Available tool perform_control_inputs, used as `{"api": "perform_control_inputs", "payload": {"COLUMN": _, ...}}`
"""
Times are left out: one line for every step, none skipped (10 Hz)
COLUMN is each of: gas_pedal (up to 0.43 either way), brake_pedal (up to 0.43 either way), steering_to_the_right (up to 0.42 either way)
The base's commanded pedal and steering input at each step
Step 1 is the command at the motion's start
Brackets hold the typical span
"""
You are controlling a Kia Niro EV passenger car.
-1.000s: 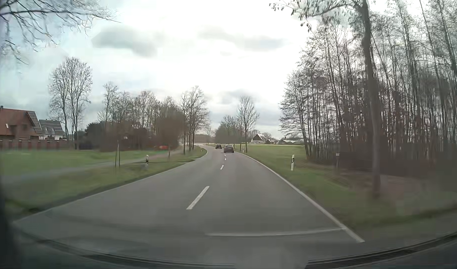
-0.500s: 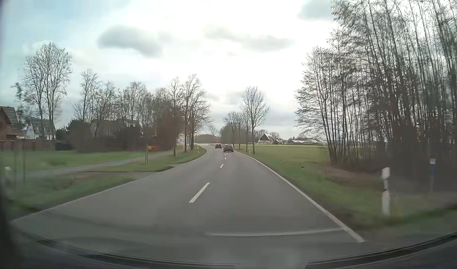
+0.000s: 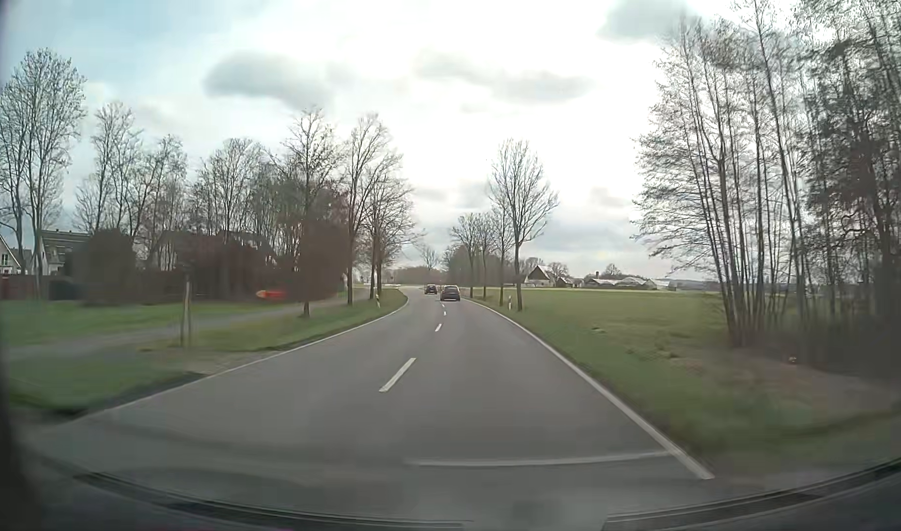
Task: Follow the waypoints while adhering to traffic rules and regulations
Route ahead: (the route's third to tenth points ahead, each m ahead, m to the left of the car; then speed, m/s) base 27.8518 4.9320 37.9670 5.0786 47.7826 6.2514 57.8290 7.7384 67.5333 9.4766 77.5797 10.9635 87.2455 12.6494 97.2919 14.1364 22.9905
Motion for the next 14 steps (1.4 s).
{"api": "perform_control_inputs", "payload": {"gas_pedal": 0.26, "brake_pedal": 0.0, "steering_to_the_right": -0.008}}
{"api": "perform_control_inputs", "payload": {"gas_pedal": 0.26, "brake_pedal": 0.0, "steering_to_the_right": -0.008}}
{"api": "perform_control_inputs", "payload": {"gas_pedal": 0.26, "brake_pedal": 0.0, "steering_to_the_right": -0.008}}
{"api": "perform_control_inputs", "payload": {"gas_pedal": 0.26, "brake_pedal": 0.0, "steering_to_the_right": -0.008}}
{"api": "perform_control_inputs", "payload": {"gas_pedal": 0.26, "brake_pedal": 0.0, "steering_to_the_right": -0.008}}
{"api": "perform_control_inputs", "payload": {"gas_pedal": 0.26, "brake_pedal": 0.0, "steering_to_the_right": -0.008}}
{"api": "perform_control_inputs", "payload": {"gas_pedal": 0.26, "brake_pedal": 0.0, "steering_to_the_right": -0.008}}
{"api": "perform_control_inputs", "payload": {"gas_pedal": 0.26, "brake_pedal": 0.0, "steering_to_the_right": -0.009}}
{"api": "perform_control_inputs", "payload": {"gas_pedal": 0.248, "brake_pedal": 0.0, "steering_to_the_right": -0.009}}
{"api": "perform_control_inputs", "payload": {"gas_pedal": 0.248, "brake_pedal": 0.0, "steering_to_the_right": -0.008}}
{"api": "perform_control_inputs", "payload": {"gas_pedal": 0.248, "brake_pedal": 0.0, "steering_to_the_right": -0.008}}
{"api": "perform_control_inputs", "payload": {"gas_pedal": 0.248, "brake_pedal": 0.0, "steering_to_the_right": -0.008}}
{"api": "perform_control_inputs", "payload": {"gas_pedal": 0.248, "brake_pedal": 0.0, "steering_to_the_right": -0.008}}
{"api": "perform_control_inputs", "payload": {"gas_pedal": 0.248, "brake_pedal": 0.0, "steering_to_the_right": -0.008}}
